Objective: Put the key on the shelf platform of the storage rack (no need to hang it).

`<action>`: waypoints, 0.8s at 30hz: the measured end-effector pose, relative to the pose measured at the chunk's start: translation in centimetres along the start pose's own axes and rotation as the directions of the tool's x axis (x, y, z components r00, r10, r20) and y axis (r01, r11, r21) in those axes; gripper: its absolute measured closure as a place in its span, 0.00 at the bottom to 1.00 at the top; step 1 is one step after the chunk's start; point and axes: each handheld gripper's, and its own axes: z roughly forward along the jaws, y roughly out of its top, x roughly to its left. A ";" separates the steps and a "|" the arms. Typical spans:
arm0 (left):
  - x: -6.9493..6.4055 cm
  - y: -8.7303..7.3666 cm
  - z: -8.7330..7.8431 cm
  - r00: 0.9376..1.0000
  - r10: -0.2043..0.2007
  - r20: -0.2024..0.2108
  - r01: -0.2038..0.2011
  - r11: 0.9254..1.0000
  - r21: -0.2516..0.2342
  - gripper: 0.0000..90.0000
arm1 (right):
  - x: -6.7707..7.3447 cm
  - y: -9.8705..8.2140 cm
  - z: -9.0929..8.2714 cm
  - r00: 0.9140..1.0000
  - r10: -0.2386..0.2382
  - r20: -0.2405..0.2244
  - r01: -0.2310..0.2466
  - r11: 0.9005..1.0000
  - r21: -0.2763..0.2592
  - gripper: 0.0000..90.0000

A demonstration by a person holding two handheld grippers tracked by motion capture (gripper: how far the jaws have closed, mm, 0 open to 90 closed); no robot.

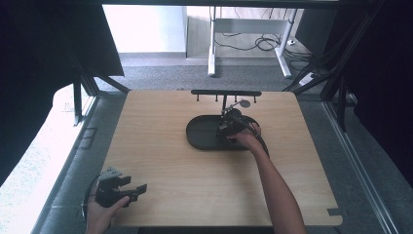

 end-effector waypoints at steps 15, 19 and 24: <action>0.0 0.0 0.0 1.000 0.001 0.001 -0.001 1.000 0.004 0.25 | -1.1 -0.5 1.7 1.000 0.020 0.025 -0.021 0.998 0.056 0.55; 0.0 0.0 0.0 1.000 0.003 0.002 -0.003 1.000 0.004 0.25 | -1.4 -1.0 2.5 0.999 -0.005 0.053 -0.001 0.994 0.108 0.55; 0.0 0.0 0.0 1.000 0.001 0.001 -0.001 1.000 0.004 0.25 | -1.7 -1.3 2.9 0.999 0.013 0.045 -0.018 0.994 0.112 0.54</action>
